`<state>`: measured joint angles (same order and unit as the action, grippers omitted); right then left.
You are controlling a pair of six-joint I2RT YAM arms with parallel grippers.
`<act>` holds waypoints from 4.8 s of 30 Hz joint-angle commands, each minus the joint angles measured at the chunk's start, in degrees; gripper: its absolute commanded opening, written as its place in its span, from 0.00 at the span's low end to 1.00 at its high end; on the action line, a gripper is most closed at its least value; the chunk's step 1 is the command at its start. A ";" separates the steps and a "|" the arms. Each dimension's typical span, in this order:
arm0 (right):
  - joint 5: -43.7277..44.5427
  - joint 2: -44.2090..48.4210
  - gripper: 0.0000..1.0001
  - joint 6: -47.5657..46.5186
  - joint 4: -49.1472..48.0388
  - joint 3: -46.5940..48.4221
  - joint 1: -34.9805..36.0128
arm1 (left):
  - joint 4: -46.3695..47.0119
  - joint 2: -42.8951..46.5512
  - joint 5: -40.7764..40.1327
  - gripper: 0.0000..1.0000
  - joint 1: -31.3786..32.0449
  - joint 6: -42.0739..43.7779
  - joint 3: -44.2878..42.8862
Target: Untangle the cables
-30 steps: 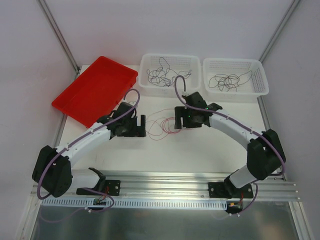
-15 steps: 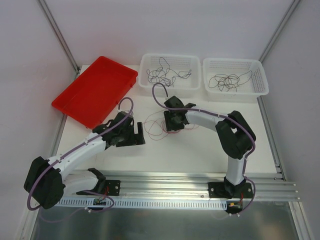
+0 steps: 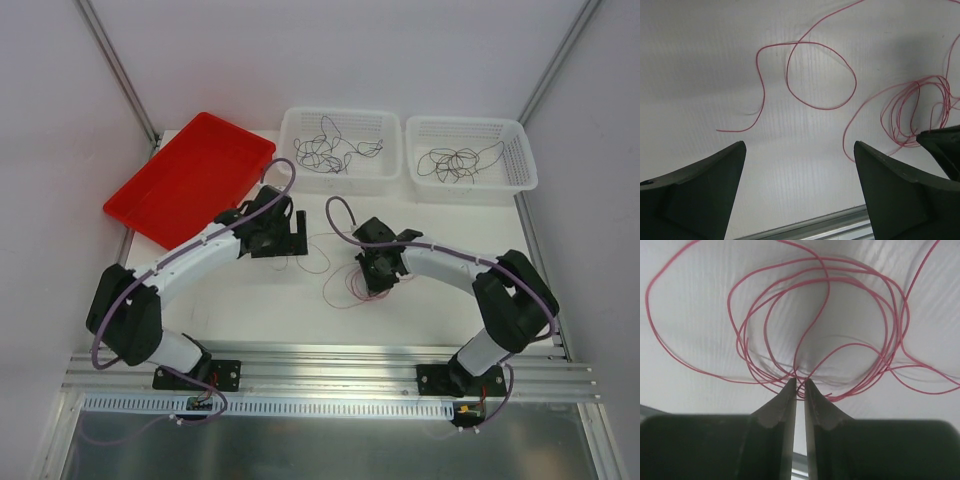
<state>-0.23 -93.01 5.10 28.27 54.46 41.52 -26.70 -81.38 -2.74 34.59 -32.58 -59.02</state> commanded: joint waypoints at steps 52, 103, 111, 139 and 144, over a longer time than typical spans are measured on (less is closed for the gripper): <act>-11.72 11.36 0.16 6.15 -4.28 -15.96 -11.54 | -11.26 -2.74 -8.07 0.00 -1.80 16.14 -28.50; 21.32 -18.78 0.61 10.89 -4.37 20.60 11.04 | -19.27 25.66 -5.16 0.00 -3.04 11.48 -23.86; 18.69 -11.52 0.06 13.35 -3.22 9.91 3.06 | -21.02 26.80 -9.55 0.00 -3.04 13.24 -24.47; -1.61 17.07 0.01 4.92 6.18 2.76 -61.11 | -35.52 21.45 -34.96 0.00 -15.33 15.09 -30.27; -2.58 17.34 0.01 5.62 6.09 3.20 -63.05 | -39.22 18.64 -39.08 0.00 -18.76 16.58 -33.08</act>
<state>-0.82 -77.73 9.87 33.23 55.33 -19.92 -62.61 -61.49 -36.69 17.52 -17.89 -89.08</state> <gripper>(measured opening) 0.015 0.008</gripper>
